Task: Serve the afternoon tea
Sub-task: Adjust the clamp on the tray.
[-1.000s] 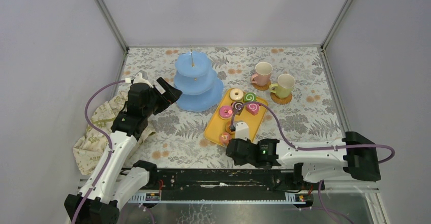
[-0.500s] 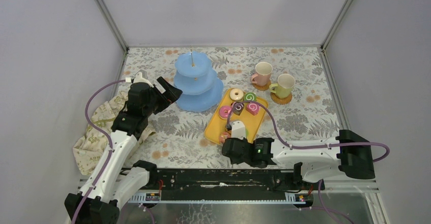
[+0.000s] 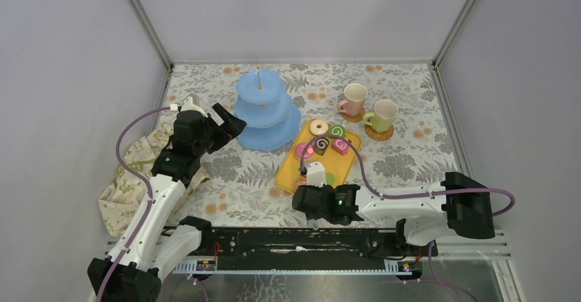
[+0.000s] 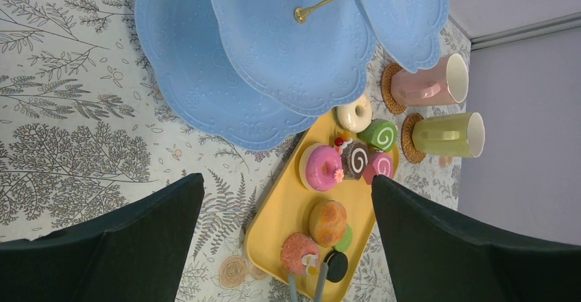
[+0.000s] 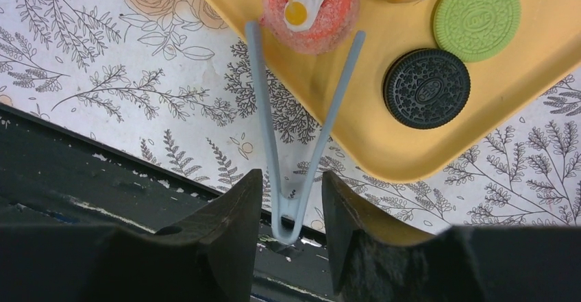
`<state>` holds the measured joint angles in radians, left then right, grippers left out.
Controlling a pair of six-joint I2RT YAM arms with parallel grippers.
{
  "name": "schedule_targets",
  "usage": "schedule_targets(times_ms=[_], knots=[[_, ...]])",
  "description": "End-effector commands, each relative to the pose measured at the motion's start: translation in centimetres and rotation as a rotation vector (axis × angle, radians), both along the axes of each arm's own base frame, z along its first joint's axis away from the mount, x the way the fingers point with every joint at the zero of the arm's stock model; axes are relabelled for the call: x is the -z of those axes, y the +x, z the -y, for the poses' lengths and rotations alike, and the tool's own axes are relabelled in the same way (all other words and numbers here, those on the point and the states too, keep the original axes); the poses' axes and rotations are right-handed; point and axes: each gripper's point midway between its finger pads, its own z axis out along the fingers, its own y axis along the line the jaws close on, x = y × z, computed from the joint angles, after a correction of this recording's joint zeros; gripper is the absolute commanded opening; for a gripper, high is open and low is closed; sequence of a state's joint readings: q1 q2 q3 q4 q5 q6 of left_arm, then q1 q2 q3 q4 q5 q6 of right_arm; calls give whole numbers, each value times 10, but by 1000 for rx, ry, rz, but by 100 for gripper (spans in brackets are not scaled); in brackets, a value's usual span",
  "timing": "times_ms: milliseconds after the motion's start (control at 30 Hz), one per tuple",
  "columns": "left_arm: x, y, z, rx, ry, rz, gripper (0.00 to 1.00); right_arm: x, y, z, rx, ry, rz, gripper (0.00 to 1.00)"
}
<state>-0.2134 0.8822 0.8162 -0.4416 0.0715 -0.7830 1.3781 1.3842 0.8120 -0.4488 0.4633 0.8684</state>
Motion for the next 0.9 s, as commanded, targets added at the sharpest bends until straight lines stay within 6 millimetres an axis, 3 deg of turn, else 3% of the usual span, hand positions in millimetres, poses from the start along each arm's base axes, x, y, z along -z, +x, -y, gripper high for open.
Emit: schedule_targets(times_ms=[0, 200, 500, 867], knots=[[-18, 9, 5, 15, -20, 72, 100, -15, 10, -9, 20, 8, 58, 45], [-17, 9, 5, 16, -19, 72, 100, -15, 13, -10, 24, -20, 67, 48], [-10, 8, 2, 6, -5, 64, 100, -5, 3, -2, 9, -24, 84, 71], [-7, 7, -1, -8, -3, 63, 100, 26, -13, -4, 26, -48, 152, 71]])
